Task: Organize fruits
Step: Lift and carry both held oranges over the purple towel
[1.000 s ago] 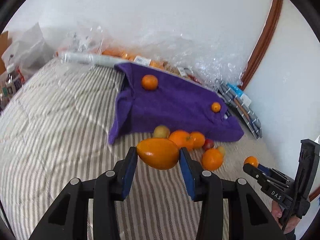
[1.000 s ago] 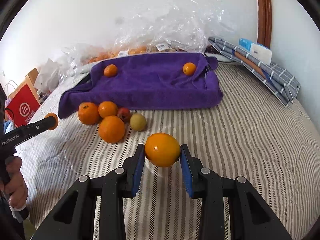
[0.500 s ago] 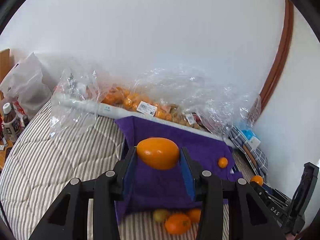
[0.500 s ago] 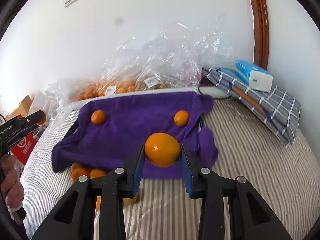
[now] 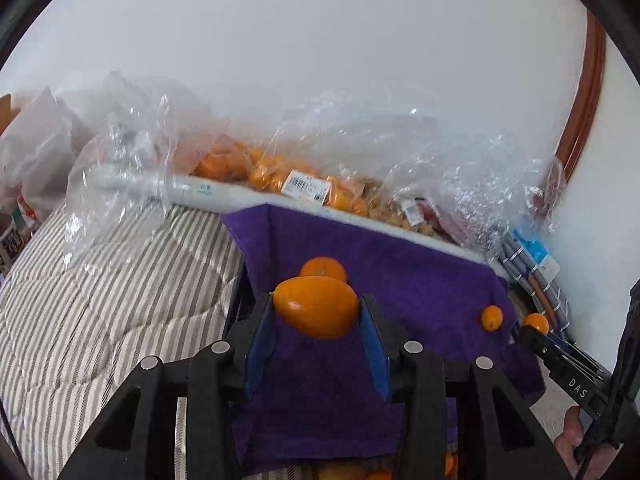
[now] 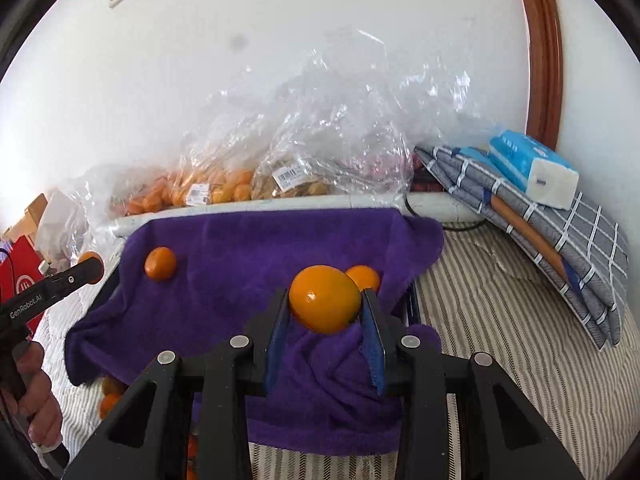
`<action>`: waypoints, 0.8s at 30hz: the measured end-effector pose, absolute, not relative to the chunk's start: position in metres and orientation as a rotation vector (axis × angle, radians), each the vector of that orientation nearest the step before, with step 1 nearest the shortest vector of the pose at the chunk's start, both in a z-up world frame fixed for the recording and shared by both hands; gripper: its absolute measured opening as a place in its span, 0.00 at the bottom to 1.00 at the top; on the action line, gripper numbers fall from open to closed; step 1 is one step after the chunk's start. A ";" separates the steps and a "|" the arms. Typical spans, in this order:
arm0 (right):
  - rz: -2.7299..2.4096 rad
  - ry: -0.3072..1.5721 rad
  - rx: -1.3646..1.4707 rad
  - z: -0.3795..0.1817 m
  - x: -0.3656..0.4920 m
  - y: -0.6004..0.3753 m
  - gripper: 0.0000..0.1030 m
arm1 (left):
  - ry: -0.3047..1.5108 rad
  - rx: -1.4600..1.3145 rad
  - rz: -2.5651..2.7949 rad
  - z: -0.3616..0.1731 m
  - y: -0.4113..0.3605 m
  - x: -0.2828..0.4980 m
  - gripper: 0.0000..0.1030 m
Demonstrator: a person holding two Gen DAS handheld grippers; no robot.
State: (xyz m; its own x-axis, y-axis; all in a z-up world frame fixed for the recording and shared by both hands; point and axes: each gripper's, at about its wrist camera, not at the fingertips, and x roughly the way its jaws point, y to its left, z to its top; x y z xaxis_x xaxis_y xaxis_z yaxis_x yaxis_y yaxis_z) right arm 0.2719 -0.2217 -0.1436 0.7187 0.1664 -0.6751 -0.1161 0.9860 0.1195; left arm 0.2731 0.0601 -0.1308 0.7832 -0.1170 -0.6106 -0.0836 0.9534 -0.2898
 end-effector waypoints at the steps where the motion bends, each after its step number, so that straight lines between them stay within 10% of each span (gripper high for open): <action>1: 0.146 0.764 0.073 -0.149 0.273 -0.223 0.34 | 0.686 -0.319 -0.019 -0.134 0.061 0.274 0.40; 24: 0.083 0.867 0.049 -0.178 0.284 -0.226 0.40 | 0.808 -0.244 -0.019 -0.161 0.047 0.291 0.40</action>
